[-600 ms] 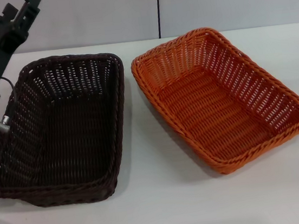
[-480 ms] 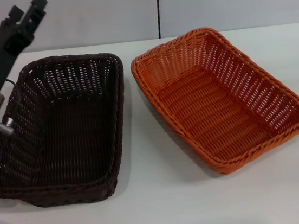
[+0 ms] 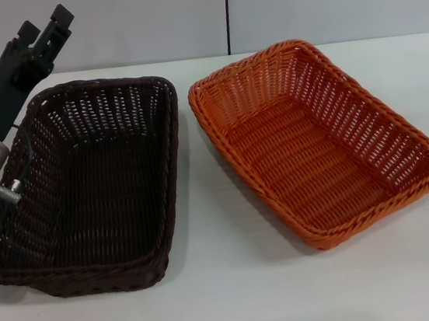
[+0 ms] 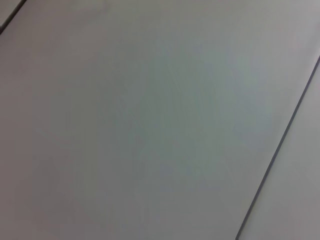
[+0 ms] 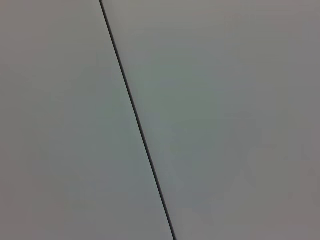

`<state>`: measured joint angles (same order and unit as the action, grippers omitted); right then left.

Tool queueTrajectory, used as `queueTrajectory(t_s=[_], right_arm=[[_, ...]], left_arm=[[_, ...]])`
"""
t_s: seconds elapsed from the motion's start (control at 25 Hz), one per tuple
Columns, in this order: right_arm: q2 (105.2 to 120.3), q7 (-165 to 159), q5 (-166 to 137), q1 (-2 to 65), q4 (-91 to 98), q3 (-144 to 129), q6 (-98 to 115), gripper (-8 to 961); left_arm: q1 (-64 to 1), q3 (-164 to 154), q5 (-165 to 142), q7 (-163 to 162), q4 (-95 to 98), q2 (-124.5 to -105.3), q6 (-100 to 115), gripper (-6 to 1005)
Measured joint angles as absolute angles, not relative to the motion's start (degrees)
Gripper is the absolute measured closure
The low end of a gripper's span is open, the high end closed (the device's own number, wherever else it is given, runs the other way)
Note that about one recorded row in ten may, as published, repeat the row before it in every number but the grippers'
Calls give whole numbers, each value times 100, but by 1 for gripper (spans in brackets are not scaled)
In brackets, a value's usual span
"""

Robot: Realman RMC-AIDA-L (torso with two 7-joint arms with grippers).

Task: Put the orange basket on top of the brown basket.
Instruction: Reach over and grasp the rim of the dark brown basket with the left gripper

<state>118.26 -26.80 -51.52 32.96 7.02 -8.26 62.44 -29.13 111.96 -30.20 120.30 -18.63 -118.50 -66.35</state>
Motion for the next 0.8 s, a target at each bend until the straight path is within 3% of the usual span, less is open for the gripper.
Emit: queueTrajectory(t_s=[0.44, 0.76, 0.8], right_arm=[[11830, -2682, -5149, 3245, 673, -826, 6250, 263], [11830, -2648, -5149, 3196, 702, -823, 6203, 262], [11830, -2647, -5148, 3186, 704, -785, 6171, 261]], left_arm=[[-3072, 11307, -3119, 11878, -2340, -11725, -5530, 138], [-3168, 11288, -4242, 10402, -2993, -11289, -4592, 137], [-3130, 11287, -5015, 9509, -3402, -11141, -4344, 137]])
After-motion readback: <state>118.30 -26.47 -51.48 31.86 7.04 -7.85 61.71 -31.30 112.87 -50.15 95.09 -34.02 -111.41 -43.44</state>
